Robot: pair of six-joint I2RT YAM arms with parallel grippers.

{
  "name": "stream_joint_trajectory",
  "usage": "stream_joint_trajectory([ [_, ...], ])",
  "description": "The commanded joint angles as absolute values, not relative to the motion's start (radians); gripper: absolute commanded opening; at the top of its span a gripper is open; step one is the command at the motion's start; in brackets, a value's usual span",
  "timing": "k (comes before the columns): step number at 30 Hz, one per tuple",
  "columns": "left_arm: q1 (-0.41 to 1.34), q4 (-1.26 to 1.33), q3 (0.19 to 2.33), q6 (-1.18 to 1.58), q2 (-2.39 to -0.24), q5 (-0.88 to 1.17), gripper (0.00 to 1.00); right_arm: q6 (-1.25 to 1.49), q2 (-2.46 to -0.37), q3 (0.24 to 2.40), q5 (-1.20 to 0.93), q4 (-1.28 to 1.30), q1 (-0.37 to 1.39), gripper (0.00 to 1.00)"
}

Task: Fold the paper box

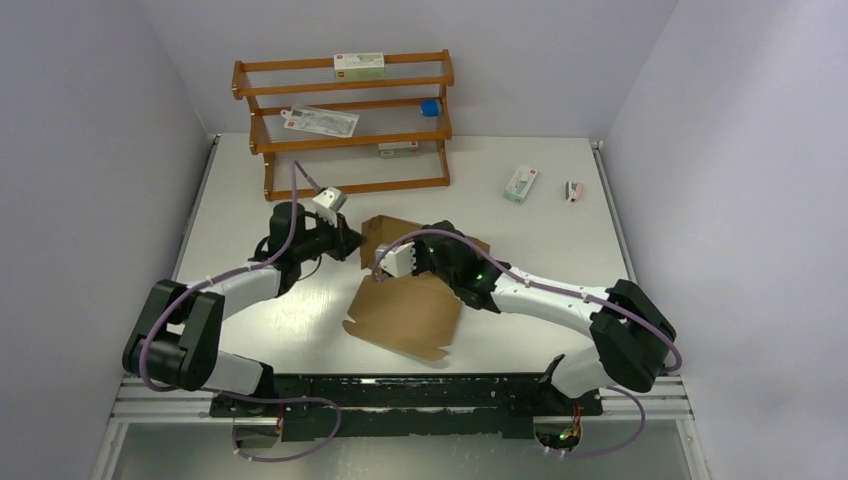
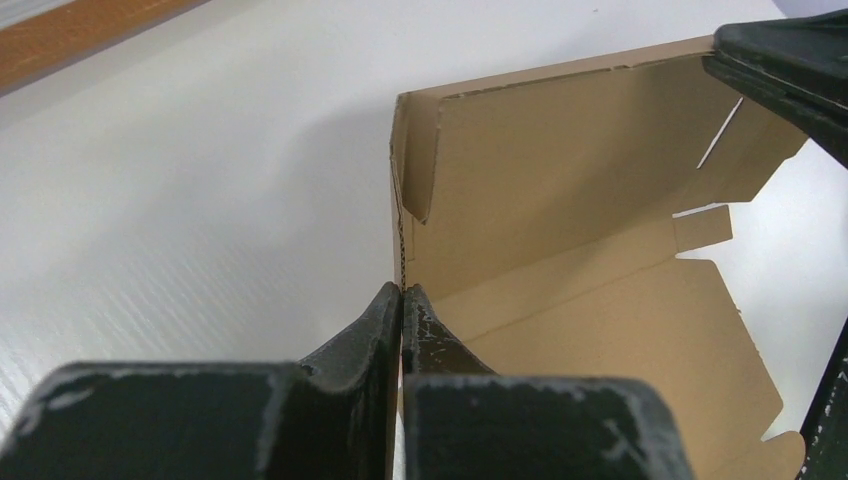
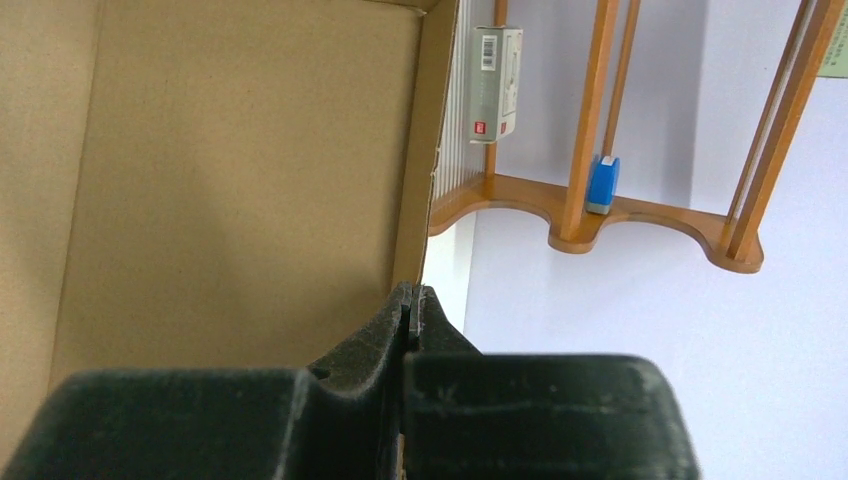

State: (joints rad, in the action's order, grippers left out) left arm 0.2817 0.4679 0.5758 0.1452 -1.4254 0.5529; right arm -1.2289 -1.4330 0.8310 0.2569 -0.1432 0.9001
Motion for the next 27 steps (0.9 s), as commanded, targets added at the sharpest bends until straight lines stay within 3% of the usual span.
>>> stream_joint_trajectory([
  [1,0.363,0.515,0.551,0.13,-1.367,0.481,0.05,-1.247,-1.42,0.795,0.287,-0.208,0.933,0.0],
  [14,0.55,0.516,0.443,0.167,-1.235,0.161,0.05,-1.293,-1.403,0.651,0.41,-0.452,1.031,0.0],
  [27,0.596,0.655,0.341,0.256,-1.214,0.089,0.05,-1.488,-1.443,0.546,0.586,-0.668,1.179,0.0],
])
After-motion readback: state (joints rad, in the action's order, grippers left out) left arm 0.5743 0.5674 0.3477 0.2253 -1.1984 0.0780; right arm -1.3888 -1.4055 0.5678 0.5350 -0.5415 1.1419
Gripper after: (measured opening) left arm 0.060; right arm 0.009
